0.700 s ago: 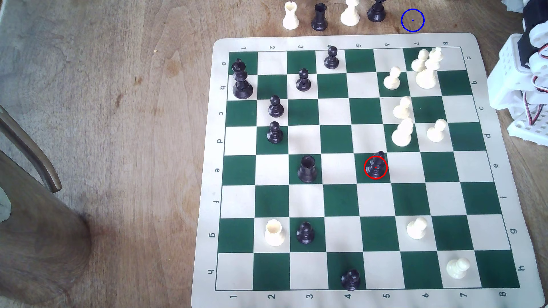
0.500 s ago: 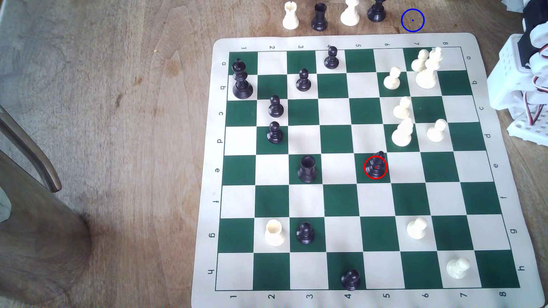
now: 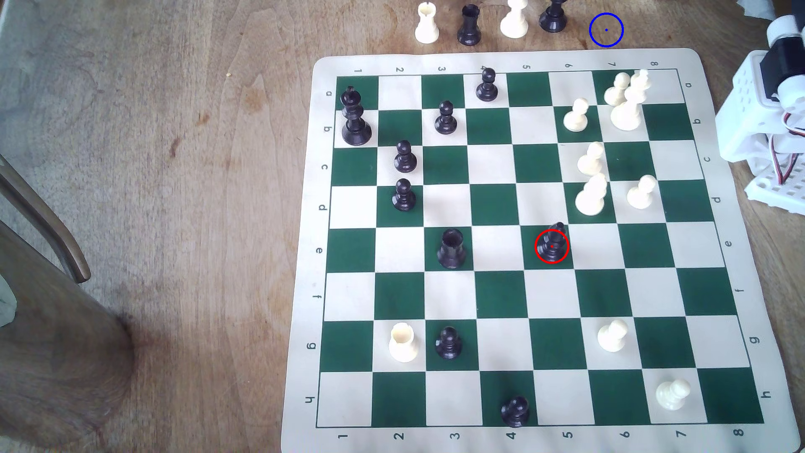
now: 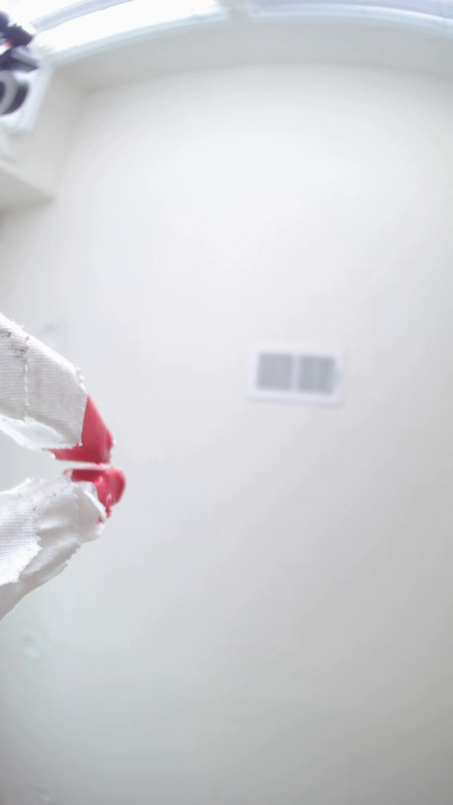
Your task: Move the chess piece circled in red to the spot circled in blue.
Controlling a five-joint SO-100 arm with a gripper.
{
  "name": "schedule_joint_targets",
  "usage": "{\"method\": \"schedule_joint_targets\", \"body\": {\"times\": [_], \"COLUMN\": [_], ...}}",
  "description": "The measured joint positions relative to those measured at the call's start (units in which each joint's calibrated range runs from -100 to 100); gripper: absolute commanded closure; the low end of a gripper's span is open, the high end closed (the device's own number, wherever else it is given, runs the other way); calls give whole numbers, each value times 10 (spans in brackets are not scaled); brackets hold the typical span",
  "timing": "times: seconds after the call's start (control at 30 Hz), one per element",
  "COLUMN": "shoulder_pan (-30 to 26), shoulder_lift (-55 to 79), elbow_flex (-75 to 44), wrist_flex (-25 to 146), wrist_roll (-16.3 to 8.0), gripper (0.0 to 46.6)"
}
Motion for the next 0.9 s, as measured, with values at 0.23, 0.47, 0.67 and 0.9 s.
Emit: {"method": "schedule_joint_targets", "body": {"times": [0.23, 0.47, 0.67, 0.9], "shoulder_pan": [0, 0, 0, 0], "shoulder_lift": [0, 0, 0, 0], "elbow_flex": [-117, -196, -269, -392], "wrist_flex": [243, 423, 611, 998], "wrist_roll": [0, 2, 6, 7], "gripper": [464, 464, 464, 454]}}
